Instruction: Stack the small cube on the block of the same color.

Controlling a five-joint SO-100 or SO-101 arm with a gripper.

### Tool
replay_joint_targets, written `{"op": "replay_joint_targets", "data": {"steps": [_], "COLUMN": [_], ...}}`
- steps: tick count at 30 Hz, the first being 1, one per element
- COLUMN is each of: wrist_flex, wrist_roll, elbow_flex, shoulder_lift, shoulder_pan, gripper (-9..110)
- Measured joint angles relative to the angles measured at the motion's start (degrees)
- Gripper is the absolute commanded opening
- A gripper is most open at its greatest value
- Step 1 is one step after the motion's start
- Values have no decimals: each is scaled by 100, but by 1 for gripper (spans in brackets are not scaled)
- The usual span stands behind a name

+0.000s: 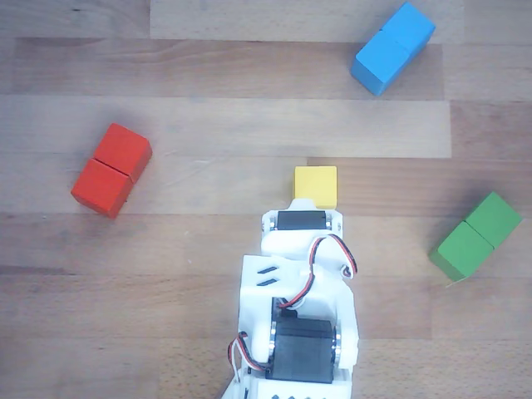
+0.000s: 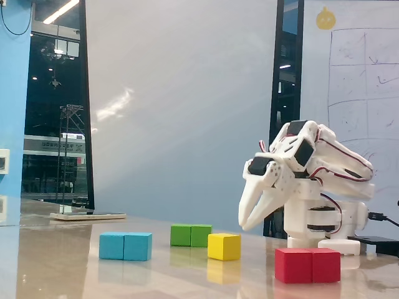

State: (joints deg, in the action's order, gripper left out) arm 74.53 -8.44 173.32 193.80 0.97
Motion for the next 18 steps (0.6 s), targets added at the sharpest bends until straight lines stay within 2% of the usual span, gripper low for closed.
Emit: {"op": "replay_joint_targets", "data": {"steps": [7,13,18], "wrist_flex": [-229,-272,176], "wrist_roll": [-26,-26,-26], "elbow_flex": [-1925,-4342,-6293], "shoulder_lift": [-1951,-4421,-6530], "shoulder_pan": [0,0,0], "gripper": [0,1,1]}}
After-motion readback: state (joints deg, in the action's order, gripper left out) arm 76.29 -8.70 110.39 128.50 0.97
